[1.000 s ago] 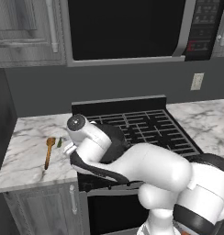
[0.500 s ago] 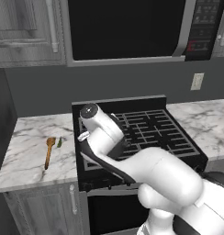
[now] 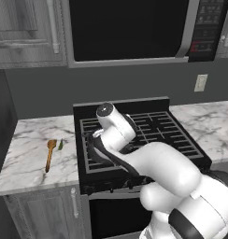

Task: Put the squash and lemon wedge in the pot. Retrieve the spatula and lightly stir the vegetables in the pot.

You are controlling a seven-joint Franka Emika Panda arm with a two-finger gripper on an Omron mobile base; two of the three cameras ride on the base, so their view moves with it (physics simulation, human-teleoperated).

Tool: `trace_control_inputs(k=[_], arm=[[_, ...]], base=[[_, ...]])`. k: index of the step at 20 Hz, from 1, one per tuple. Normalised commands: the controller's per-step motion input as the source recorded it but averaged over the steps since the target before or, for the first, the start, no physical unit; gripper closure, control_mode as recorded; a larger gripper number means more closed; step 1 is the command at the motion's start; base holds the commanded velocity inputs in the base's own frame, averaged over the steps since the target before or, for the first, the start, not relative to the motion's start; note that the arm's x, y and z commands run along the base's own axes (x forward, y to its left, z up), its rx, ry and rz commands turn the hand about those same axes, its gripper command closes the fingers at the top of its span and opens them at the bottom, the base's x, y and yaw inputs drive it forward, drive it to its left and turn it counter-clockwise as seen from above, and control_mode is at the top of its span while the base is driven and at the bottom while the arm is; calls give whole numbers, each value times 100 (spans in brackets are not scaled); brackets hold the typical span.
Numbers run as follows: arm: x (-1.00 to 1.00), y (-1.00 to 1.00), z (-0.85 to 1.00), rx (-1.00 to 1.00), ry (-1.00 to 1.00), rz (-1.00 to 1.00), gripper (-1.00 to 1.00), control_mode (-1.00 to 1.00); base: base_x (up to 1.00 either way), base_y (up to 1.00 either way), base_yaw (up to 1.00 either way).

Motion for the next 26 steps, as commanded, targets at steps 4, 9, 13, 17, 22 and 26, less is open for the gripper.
trace_control_inputs(k=[4,9,13,17,22,26], arm=[[45,-14,-14,9,0,0,100,-100],[29,-1,-18,9,0,0,100,-100],[2,0,-16,12,0,0,100,-100],[0,4,-9,9,0,0,100,-100],[3,2,-14,6,0,0,100,-100],[18,11,-6,6,1,0,100,-100]], base=[[0,0,0],[0,0,0],[0,0,0],[0,0,0],[0,0,0],[0,0,0]])
